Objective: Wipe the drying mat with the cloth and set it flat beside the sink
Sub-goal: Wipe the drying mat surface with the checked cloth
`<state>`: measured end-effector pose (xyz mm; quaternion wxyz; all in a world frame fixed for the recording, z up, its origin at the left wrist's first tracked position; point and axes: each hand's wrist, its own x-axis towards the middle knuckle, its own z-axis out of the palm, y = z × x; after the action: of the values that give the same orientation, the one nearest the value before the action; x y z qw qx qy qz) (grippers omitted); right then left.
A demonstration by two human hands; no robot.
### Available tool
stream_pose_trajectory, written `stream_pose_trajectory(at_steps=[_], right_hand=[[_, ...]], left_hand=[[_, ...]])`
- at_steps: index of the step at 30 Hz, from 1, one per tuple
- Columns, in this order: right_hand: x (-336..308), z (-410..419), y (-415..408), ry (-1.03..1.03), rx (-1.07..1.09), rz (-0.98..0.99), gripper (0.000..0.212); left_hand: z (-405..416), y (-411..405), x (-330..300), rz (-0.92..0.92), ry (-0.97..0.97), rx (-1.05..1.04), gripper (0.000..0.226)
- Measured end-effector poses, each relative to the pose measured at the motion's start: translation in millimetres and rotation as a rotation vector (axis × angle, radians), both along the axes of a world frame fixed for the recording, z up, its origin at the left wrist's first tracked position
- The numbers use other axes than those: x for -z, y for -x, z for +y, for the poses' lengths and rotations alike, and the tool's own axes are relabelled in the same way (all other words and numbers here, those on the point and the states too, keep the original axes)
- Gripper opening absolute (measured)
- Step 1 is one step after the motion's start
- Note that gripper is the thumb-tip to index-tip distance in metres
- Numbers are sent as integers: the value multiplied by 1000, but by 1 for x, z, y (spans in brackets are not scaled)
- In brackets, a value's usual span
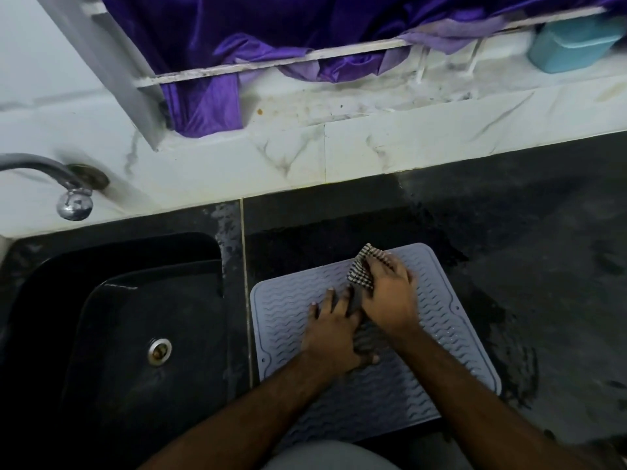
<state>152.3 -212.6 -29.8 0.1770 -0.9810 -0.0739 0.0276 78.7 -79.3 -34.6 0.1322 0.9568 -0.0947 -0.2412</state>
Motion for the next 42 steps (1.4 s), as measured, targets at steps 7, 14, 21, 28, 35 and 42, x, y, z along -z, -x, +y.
stream_pose_trajectory(at_steps=[7, 14, 21, 28, 35, 42], right_hand=[[14, 30, 9, 44, -35, 175, 67], [22, 53, 5, 259, -62, 263, 68], [22, 67, 9, 236, -56, 342, 76], [20, 107, 44, 316, -216, 263, 79], [19, 94, 40, 233, -319, 249, 71], [12, 116, 39, 139, -293, 348, 60]], left_hand=[[1, 7, 2, -23, 11, -92, 125], [29, 36, -9, -71, -100, -202, 118], [64, 77, -5, -35, -144, -385, 121], [71, 78, -4, -47, -143, -331, 120], [76, 81, -8, -65, -147, -267, 114], [92, 99, 3, -118, -69, -251, 108]])
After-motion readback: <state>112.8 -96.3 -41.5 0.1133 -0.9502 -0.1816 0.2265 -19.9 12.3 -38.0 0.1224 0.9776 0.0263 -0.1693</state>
